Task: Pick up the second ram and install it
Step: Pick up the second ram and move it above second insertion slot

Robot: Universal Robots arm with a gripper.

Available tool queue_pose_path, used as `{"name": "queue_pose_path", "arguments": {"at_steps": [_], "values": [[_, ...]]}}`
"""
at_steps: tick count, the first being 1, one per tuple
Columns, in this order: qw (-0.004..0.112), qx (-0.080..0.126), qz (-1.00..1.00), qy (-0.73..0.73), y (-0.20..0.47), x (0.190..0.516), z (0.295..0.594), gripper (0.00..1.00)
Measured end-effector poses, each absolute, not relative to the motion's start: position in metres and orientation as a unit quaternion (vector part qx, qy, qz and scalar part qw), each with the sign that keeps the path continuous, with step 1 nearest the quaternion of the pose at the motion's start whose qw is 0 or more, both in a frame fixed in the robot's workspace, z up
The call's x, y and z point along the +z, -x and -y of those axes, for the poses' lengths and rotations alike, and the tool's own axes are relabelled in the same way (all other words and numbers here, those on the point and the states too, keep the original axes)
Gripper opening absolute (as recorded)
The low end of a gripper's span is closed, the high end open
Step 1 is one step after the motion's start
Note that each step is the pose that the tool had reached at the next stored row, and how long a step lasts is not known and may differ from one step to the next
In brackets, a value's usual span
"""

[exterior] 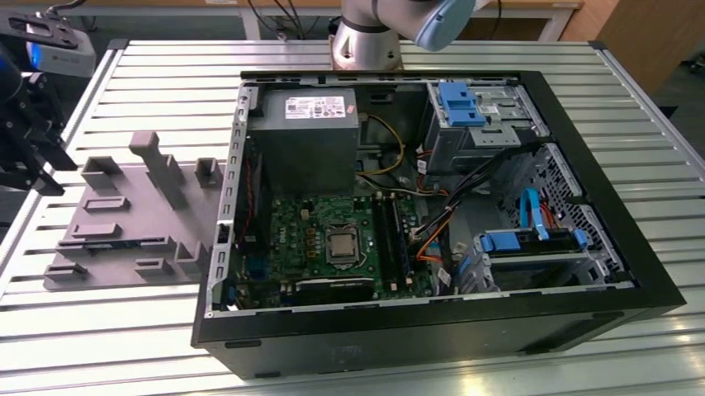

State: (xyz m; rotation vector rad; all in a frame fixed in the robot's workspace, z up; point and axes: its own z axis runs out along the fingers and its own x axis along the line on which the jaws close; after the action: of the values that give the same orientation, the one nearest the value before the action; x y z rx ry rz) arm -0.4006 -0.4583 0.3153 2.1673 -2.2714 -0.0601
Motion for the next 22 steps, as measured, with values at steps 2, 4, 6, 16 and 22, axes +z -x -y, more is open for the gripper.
{"name": "queue_pose_path", "arguments": {"at_steps": [2,4,6,16,22], "values": [[0.001,-0.019,0.723,-0.69,0.401,0.312,0.459,0.42],[0.001,-0.019,0.723,-0.69,0.401,0.308,0.459,0.42],[0.001,-0.019,0.724,-0.689,0.401,0.304,0.459,0.42],[0.001,-0.019,0.725,-0.689,0.401,0.29,0.46,0.42],[0.001,-0.019,0.725,-0.689,0.401,0.286,0.463,0.42]]}}
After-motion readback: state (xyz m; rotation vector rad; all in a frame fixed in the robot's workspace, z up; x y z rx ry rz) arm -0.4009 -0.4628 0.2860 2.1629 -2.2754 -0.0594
